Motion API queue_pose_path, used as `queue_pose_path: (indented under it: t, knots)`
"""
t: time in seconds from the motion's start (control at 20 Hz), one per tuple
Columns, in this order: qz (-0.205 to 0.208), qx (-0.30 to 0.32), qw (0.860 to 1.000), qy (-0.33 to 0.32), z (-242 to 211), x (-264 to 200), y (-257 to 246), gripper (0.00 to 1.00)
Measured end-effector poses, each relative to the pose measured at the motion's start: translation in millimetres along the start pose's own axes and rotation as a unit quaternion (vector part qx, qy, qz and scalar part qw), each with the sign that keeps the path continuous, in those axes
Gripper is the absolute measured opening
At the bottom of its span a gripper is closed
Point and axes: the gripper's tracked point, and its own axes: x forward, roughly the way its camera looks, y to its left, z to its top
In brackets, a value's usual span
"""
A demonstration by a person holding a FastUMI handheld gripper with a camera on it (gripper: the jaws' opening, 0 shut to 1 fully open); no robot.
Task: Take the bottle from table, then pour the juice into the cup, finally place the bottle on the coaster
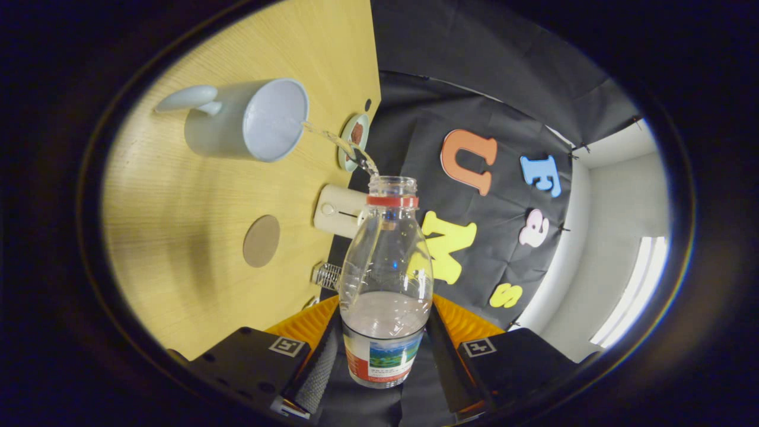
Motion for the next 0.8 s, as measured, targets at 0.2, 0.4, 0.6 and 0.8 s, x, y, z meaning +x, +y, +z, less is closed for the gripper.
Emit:
queue_pose_path:
  t: [0.2, 0.4, 0.6, 0.8]
  knots:
    - [-0.002, -0.012, 1.0, 0.004, 0.6, 1.2, -1.4, 0.81]
    - [-0.008, -0.021, 1.0, 0.002, 2.5, -1.8, -3.6, 0.81]
    - [-0.009, -0.028, 1.0, 0.005, 2.7, -4.3, -6.4, 0.81]
    - [-0.013, -0.033, 0.999, 0.009, 2.5, -3.5, -8.3, 0.81]
